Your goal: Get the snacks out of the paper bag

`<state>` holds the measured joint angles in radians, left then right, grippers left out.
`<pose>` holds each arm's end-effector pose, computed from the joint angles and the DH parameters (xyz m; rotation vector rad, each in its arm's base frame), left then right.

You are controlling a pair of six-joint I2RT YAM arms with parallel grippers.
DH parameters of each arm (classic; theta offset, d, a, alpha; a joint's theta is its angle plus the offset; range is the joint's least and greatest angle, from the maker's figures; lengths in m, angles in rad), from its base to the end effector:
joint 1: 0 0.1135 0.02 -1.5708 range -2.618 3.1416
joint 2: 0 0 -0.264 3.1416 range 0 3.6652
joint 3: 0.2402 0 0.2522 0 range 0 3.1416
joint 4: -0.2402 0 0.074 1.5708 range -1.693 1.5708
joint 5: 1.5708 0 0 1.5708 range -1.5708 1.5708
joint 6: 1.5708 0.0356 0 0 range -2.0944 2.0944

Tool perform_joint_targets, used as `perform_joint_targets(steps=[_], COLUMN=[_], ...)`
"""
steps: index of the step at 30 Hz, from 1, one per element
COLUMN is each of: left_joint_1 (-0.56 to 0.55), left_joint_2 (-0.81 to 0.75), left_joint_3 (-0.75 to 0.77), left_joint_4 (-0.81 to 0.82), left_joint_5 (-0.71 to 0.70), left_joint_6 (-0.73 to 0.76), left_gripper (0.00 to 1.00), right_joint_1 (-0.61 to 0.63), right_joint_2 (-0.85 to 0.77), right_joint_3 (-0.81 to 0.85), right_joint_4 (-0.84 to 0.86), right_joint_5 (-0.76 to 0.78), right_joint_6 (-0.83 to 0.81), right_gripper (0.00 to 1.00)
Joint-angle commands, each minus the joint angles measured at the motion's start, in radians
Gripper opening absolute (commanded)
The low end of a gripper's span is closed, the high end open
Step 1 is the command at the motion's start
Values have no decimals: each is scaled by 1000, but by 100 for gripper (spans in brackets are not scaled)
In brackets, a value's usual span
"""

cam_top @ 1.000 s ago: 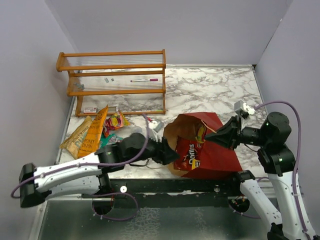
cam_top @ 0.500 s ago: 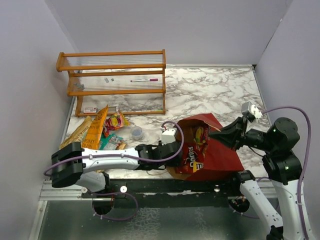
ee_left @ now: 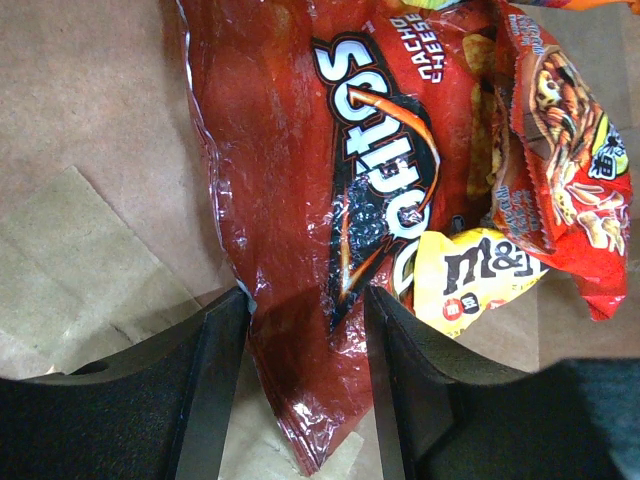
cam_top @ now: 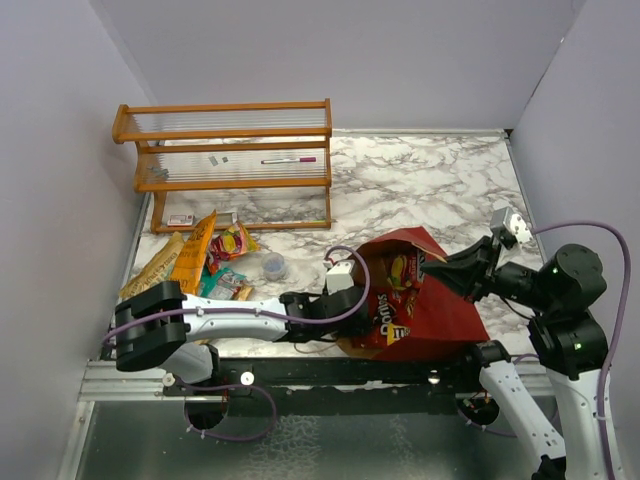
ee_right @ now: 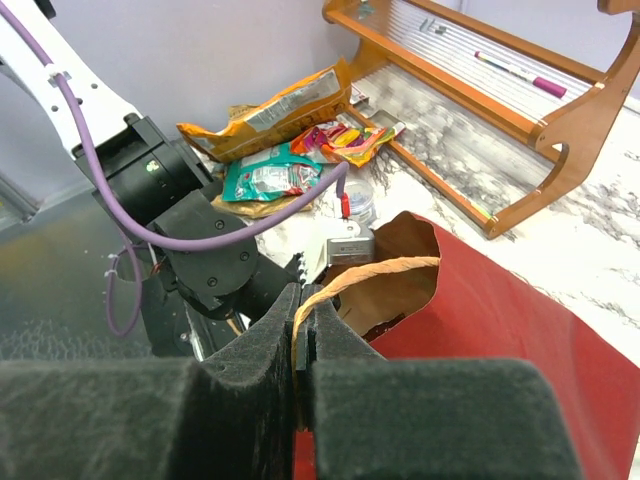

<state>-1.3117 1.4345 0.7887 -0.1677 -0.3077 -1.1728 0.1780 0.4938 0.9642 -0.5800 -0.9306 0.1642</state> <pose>0.0847 -0.2776 0.1971 0.0196 2.5012 -0.8152 0.0672 0.0411 0.3927 -0.7255 1.5835 1.0282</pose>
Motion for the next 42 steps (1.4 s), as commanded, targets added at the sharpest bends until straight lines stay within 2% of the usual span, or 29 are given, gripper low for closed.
perform_joint_targets(steps=[1,5,13,17,21,23,31,38,42], left_joint_1=[-8,-2,19,28,31,31,31,31,31], left_joint_2=[24,48,55,45,15,-20,-192,-202,-205], left_joint_3=[-17,-48,-108,-127,-95,-74,40,310,452], left_joint_4=[51,120,153,165,114,107,219,99,29], left_joint_5=[25,48,30,24,-5,1,153,243,232], left_joint_6=[-51,-78,-130,-128,-97,-59,179,346,416], left_gripper=[54,52,48,34,8,0,0,0,0], right_joint_1=[8,8,8,8,8,8,8,8,8], right_joint_2=[-27,-33,-48,-54,-61,-64,-85,-76,-53], right_joint_3=[19,14,8,6,10,16,0,-24,-3], right_joint_4=[5,10,29,25,19,11,-18,32,37], right_joint_5=[36,47,57,63,85,107,368,618,730], right_joint_6=[13,17,31,31,29,21,35,168,198], right_gripper=[2,2,2,2,2,2,2,2,2])
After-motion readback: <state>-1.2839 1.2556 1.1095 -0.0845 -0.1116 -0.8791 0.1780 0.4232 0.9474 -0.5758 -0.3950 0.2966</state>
